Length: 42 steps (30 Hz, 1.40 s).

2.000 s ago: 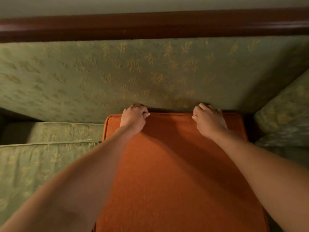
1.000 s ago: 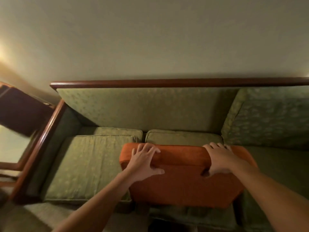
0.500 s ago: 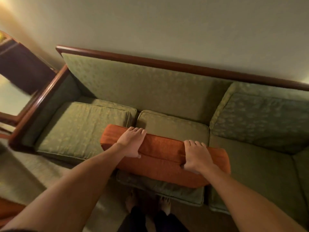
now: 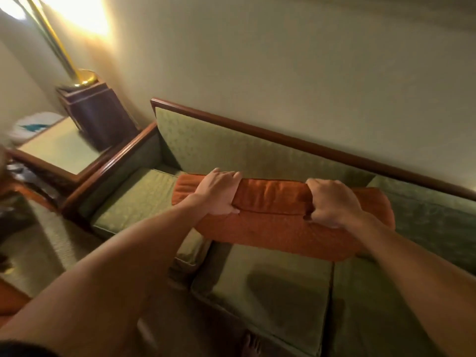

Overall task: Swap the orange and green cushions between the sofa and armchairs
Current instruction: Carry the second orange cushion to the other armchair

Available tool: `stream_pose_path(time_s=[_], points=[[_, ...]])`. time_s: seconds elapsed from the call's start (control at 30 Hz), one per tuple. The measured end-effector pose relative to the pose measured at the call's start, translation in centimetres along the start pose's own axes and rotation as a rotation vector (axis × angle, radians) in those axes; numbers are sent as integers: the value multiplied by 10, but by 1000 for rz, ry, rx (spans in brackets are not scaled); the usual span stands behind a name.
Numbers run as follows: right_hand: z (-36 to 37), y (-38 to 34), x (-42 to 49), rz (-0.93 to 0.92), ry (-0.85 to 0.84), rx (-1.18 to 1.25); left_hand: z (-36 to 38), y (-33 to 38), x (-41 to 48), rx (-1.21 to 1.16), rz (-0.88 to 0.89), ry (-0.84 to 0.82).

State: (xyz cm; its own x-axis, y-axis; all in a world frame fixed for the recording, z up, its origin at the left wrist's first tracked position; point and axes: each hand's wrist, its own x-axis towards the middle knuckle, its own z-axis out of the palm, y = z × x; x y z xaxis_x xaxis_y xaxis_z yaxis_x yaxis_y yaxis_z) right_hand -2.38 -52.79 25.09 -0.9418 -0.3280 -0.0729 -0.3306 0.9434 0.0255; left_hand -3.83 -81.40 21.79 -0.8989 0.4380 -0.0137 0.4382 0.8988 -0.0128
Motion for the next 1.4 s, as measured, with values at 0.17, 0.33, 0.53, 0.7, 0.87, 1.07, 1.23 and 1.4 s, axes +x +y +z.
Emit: stream_pose_path(time_s=[0.17, 0.33, 0.53, 0.7, 0.87, 1.07, 1.23, 1.4], points=[[-105, -57, 20, -111, 181, -99, -91, -51, -47, 77, -111, 230], [-189, -156, 25, -248, 290, -142, -168, -115, -142, 125, -286, 297], [-226, -323, 16, -438, 293, -104, -210, -183, -321, 156, -435, 275], [-221, -479, 1, -666, 231, -78, -205, -235, -475, 173, -697, 134], [-217, -628, -17, -864, 143, 21, -209, -263, -619, 106, -948, 45], [-205, -781, -35, -1146, 112, 55, -190, -279, -751, 102, -1174, 83], [-186, -898, -38, -1355, 126, 31, -154, -304, -833, 127, -1348, 86], [-163, -1005, -20, -1491, 48, 53, -128, -359, -888, 59, -1514, 16]])
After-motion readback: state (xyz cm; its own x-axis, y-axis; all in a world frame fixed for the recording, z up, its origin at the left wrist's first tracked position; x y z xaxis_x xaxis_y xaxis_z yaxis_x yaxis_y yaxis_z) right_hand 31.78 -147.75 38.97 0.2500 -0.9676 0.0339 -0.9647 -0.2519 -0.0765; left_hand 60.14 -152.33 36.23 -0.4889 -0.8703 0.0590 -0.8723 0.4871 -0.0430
